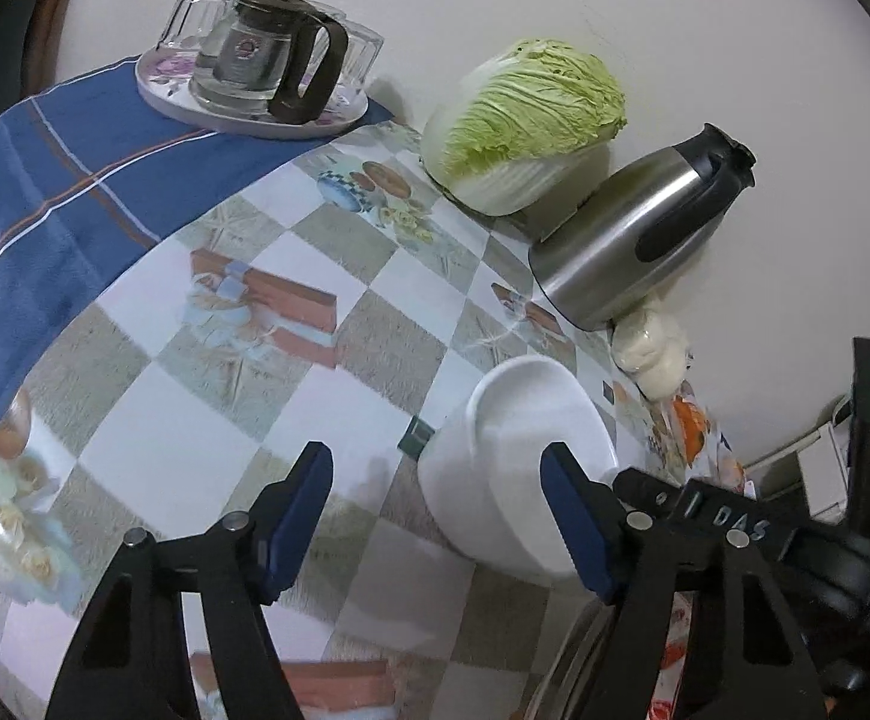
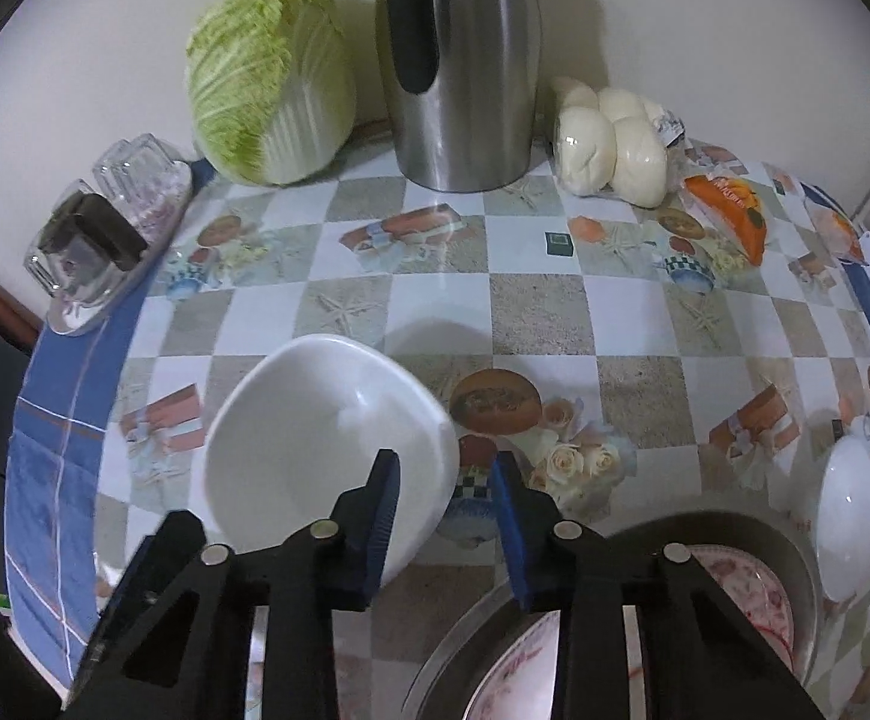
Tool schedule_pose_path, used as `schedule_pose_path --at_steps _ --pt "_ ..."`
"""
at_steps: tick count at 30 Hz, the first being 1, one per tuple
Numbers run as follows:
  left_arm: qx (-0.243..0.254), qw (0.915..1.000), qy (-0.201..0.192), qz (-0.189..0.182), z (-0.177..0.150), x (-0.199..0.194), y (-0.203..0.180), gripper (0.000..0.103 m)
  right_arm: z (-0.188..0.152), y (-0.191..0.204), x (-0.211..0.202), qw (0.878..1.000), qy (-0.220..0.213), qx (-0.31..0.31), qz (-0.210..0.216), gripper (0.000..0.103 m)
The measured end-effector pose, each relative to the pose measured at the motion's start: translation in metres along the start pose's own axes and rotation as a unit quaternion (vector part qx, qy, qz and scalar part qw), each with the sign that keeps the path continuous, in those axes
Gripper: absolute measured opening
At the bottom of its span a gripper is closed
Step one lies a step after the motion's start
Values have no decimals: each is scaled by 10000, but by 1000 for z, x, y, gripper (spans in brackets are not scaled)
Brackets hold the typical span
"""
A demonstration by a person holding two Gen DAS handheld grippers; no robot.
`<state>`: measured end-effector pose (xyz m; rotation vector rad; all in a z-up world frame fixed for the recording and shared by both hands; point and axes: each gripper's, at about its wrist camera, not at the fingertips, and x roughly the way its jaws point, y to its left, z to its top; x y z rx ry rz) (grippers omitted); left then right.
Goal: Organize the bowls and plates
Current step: 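Grasp the white square bowl rim with the left gripper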
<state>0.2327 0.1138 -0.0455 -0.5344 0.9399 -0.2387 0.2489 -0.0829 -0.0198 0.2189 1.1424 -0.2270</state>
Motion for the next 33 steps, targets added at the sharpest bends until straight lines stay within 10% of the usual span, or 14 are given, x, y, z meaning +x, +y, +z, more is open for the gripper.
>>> schedule_pose_path --at_steps 5,12,33 --pt "143 9999 13 42 6 11 -6 70 6 0 15 9999 82 -80 17 17" --pt "396 9982 421 140 -5 39 -18 32 4 -7 36 9987 399 149 270 14" --pt "-32 9906 624 1217 -23 5 37 21 -51 51 25 9908 794 -641 894 13"
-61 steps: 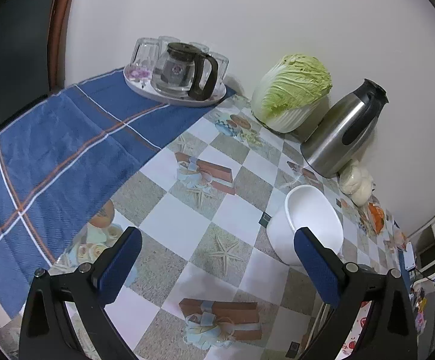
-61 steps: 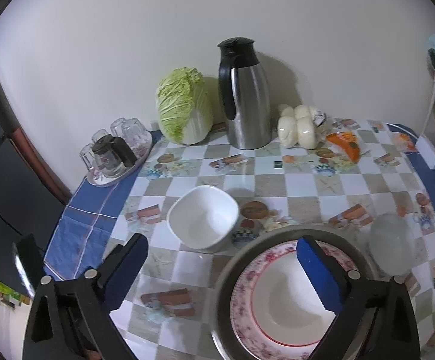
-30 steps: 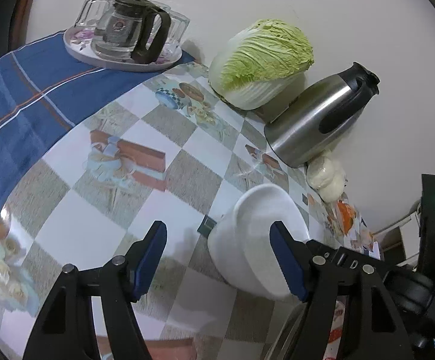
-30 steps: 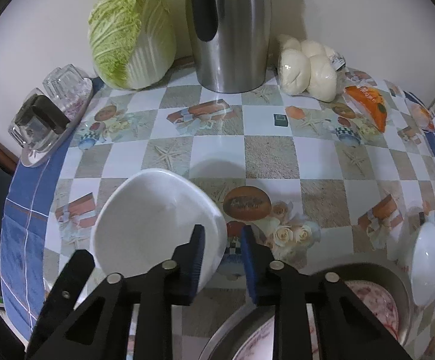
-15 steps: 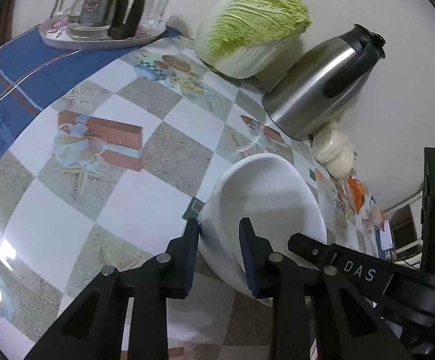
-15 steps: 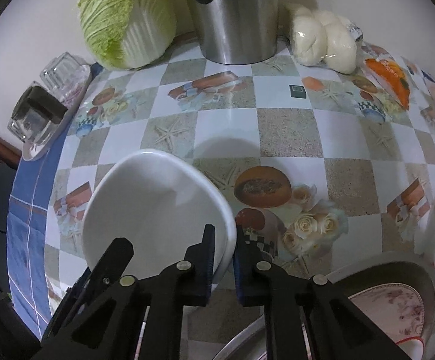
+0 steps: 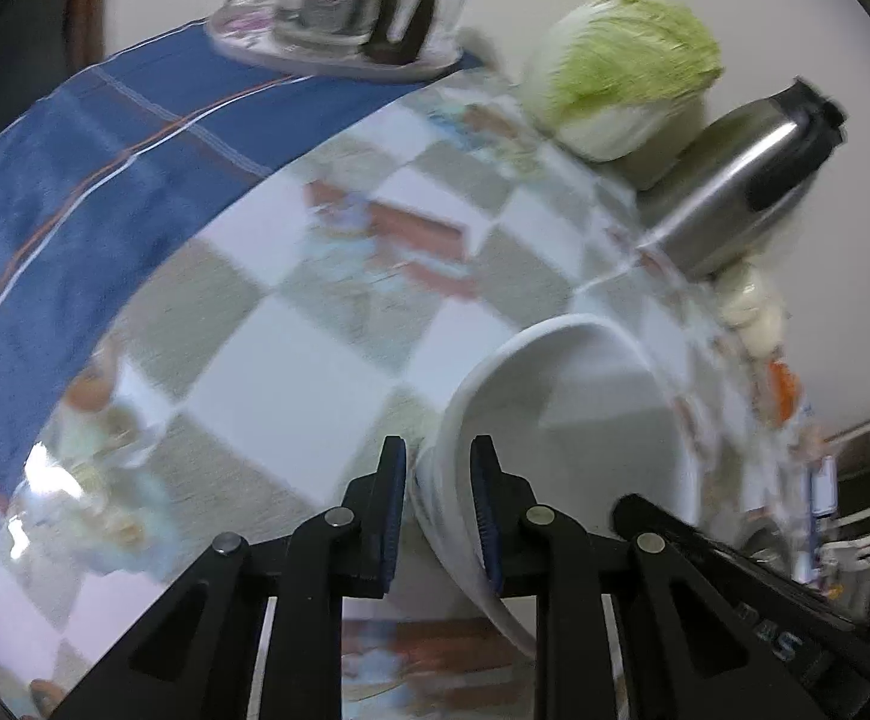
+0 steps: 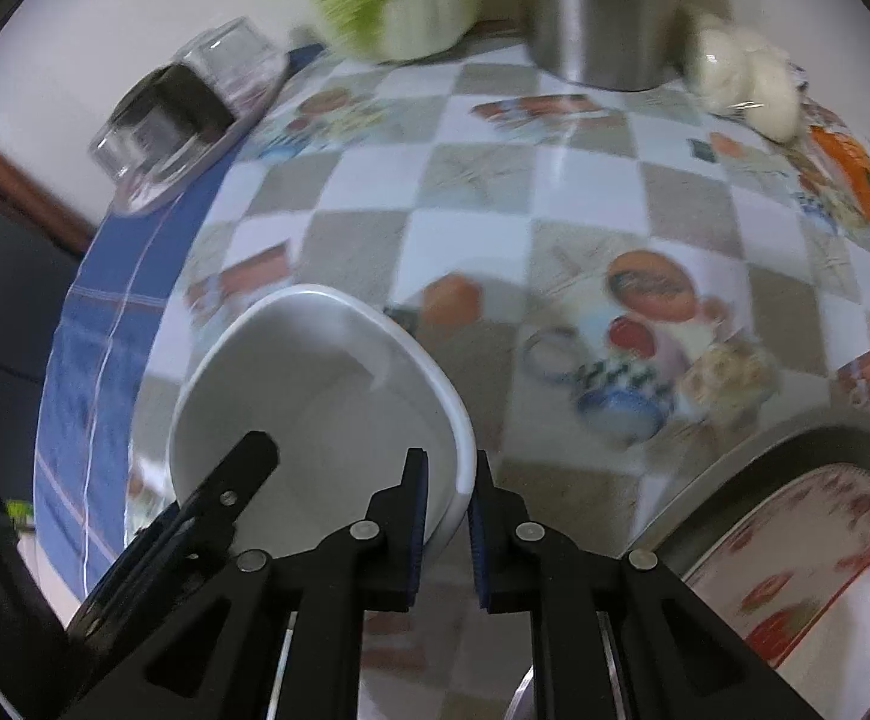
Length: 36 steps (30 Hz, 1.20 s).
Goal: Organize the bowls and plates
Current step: 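Grasp the white square bowl rim with the left gripper, then carry the white square bowl with the left gripper over the steel tray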
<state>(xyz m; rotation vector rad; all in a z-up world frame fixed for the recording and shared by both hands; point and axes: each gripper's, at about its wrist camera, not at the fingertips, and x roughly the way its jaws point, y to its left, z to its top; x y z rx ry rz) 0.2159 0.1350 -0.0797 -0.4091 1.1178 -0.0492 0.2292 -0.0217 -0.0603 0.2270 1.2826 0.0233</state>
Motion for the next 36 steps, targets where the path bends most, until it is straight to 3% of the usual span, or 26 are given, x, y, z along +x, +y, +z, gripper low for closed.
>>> schedule_pose_path --at_steps 6,12,16,27,36 --pt "28 9999 70 146 -17 -5 12 18 -22 12 -2 9998 -37 -156 107 14" --pt "-207 9996 93 -162 -31 -20 26 18 -45 7 -9 9996 -83 -55 246 14" --pt "-164 9993 -160 -287 -34 -45 24 17 -59 0 -24 9980 -197 81 600 14" --pt "634 9923 -919 -539 -43 -118 -32 17 -81 -31 -105 9877 -1059 312 1108 14" --pt "1351 9810 -1220 -669 -62 -150 -96 17 -101 -83 -155 9739 -1661 717 1370 14"
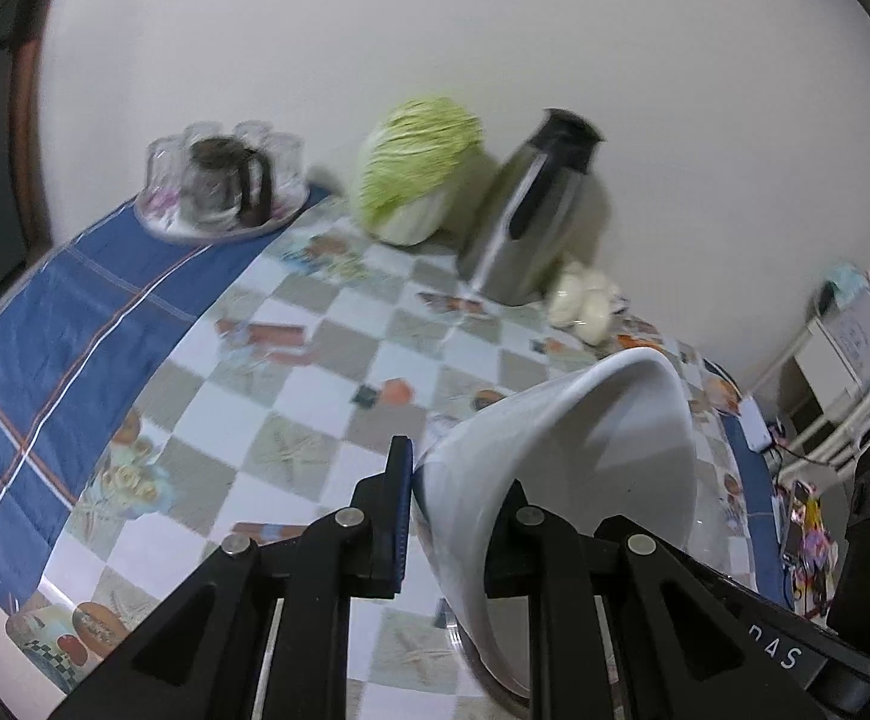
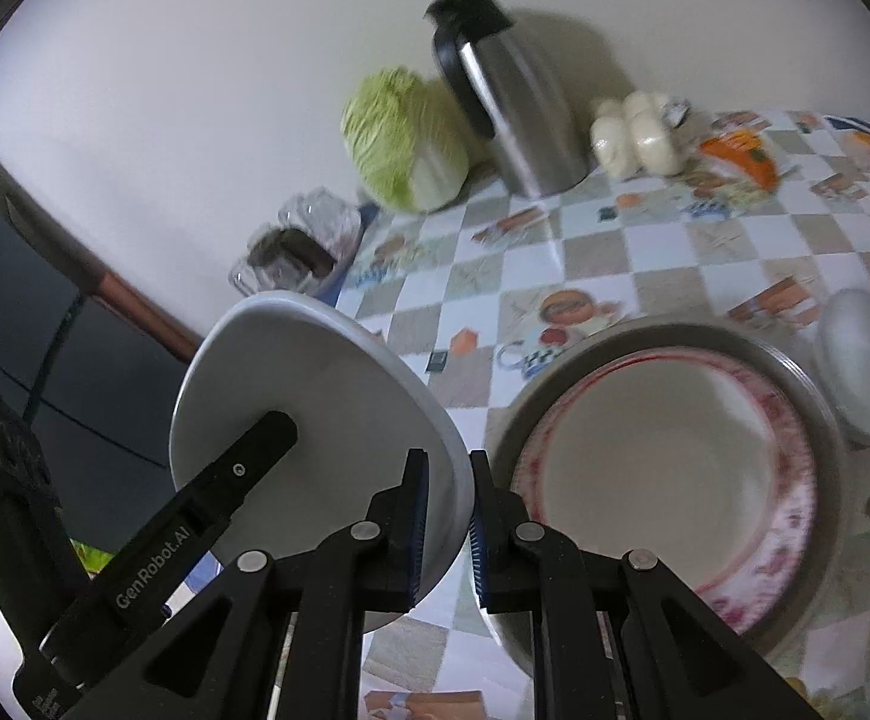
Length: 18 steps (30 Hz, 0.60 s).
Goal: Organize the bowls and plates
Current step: 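Carry the white square bowl with the left gripper over the steel tray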
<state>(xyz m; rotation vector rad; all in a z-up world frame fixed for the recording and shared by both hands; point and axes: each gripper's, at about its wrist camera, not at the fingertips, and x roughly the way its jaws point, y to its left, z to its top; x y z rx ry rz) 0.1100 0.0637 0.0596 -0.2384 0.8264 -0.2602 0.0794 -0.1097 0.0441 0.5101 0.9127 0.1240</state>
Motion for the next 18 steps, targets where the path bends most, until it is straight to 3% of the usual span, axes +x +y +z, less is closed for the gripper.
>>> schedule_pose_path --at_steps 8,18 --pt "447 9989 -124 -89 -4 -11 -56 17 1 -36 -45 9989 -415 196 98 14" --pt "861 9962 -84 -51 -15 -7 -102 17 0 -76 -68 9974 -580 406 137 15"
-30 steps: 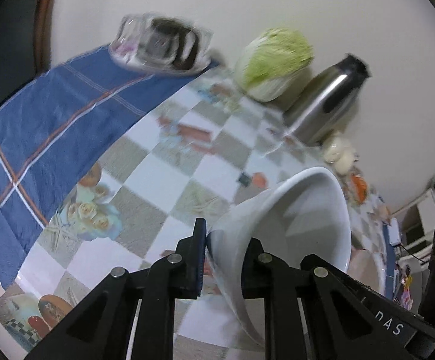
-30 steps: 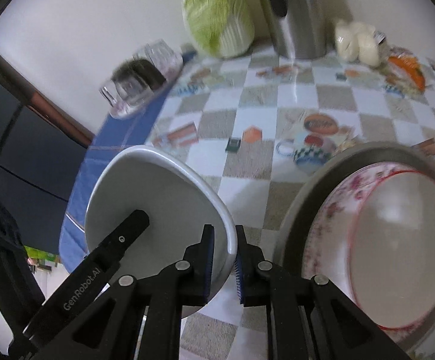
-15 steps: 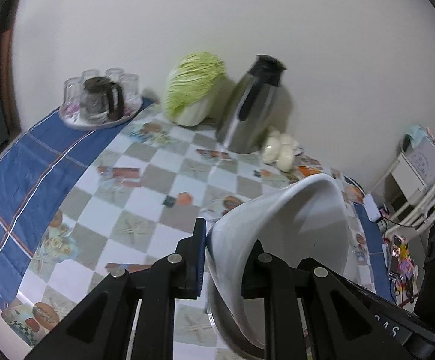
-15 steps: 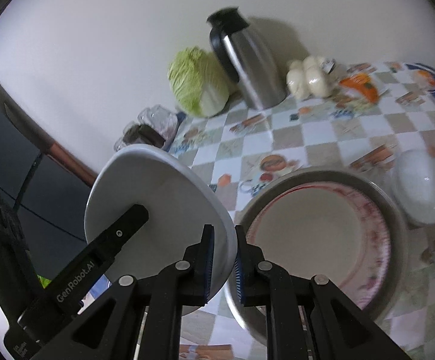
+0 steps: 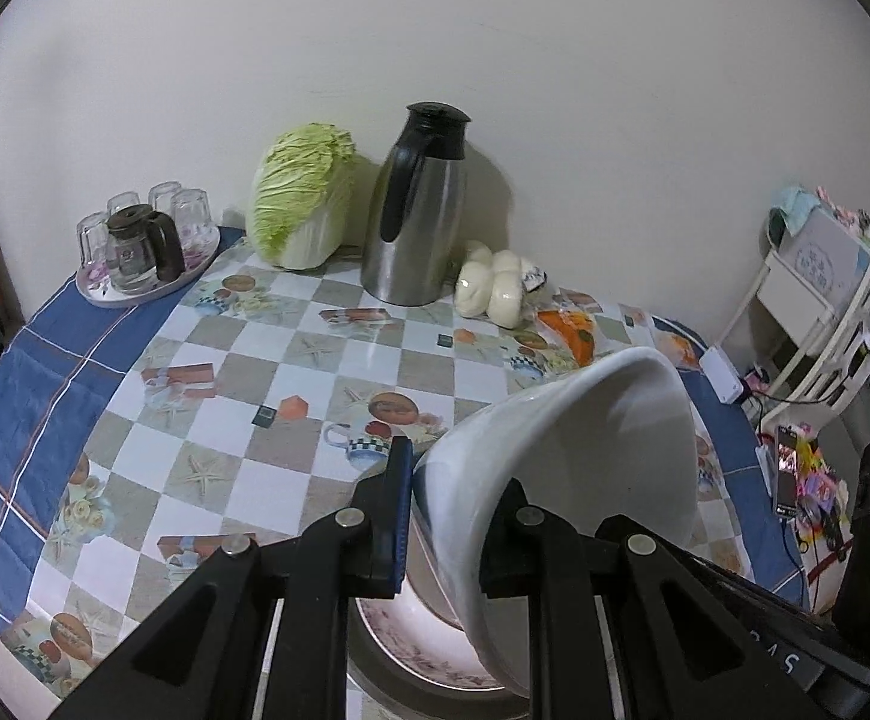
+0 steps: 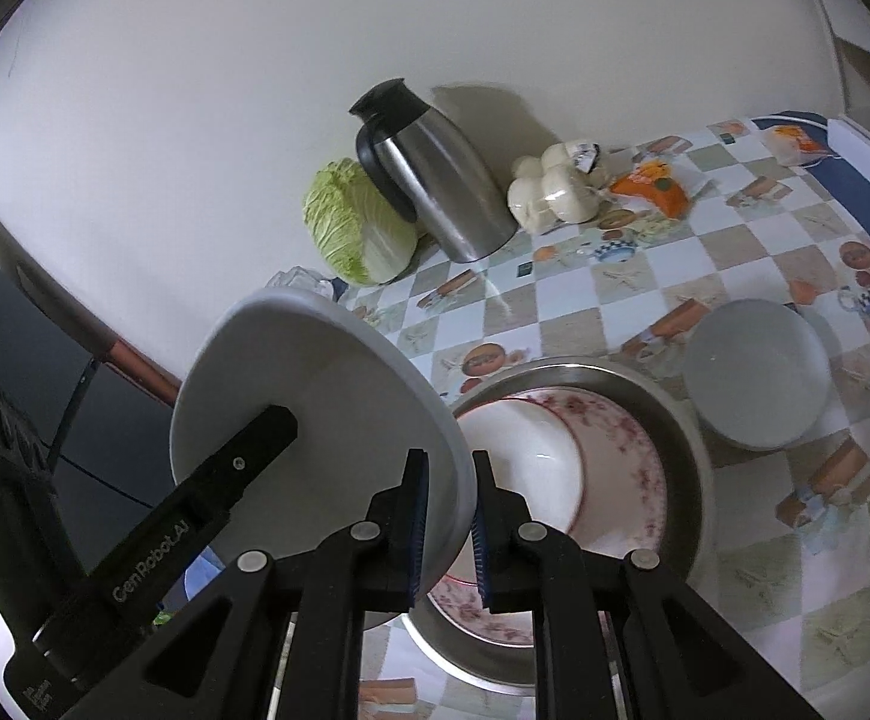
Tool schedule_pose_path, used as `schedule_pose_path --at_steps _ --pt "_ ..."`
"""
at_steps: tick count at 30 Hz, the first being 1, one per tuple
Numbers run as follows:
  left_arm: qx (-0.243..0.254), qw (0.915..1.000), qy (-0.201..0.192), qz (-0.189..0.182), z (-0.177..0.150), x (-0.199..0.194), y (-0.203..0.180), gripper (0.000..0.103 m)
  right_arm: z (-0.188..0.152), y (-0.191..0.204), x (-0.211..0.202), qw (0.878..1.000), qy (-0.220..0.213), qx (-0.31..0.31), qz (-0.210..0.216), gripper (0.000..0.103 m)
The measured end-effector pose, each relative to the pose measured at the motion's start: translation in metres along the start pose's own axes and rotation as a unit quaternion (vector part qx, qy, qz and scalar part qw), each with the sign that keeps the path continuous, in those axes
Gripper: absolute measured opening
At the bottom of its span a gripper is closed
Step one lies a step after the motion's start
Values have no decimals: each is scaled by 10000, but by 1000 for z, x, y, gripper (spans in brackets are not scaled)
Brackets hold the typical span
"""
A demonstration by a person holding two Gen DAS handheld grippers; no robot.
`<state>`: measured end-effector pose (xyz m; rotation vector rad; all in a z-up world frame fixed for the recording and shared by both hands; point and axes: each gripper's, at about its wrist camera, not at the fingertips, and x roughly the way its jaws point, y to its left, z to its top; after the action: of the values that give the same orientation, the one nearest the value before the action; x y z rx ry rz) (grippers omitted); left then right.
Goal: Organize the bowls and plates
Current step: 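Carry the white square bowl with the left gripper over the steel tray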
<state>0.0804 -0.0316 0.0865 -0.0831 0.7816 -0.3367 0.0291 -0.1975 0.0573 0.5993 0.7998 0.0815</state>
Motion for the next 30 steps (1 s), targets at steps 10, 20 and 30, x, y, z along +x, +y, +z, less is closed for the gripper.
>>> schedule_pose_path --at_steps 10,20,30 --pt "90 9999 104 45 -5 8 -18 17 0 -18 -8 10000 12 25 -41 15" --pt "4 9984 534 179 -14 34 -11 17 -3 -24 12 9994 285 81 -173 17" --pt "-150 9959 884 137 -21 56 -1 17 -5 -33 31 9983 481 193 -262 17"
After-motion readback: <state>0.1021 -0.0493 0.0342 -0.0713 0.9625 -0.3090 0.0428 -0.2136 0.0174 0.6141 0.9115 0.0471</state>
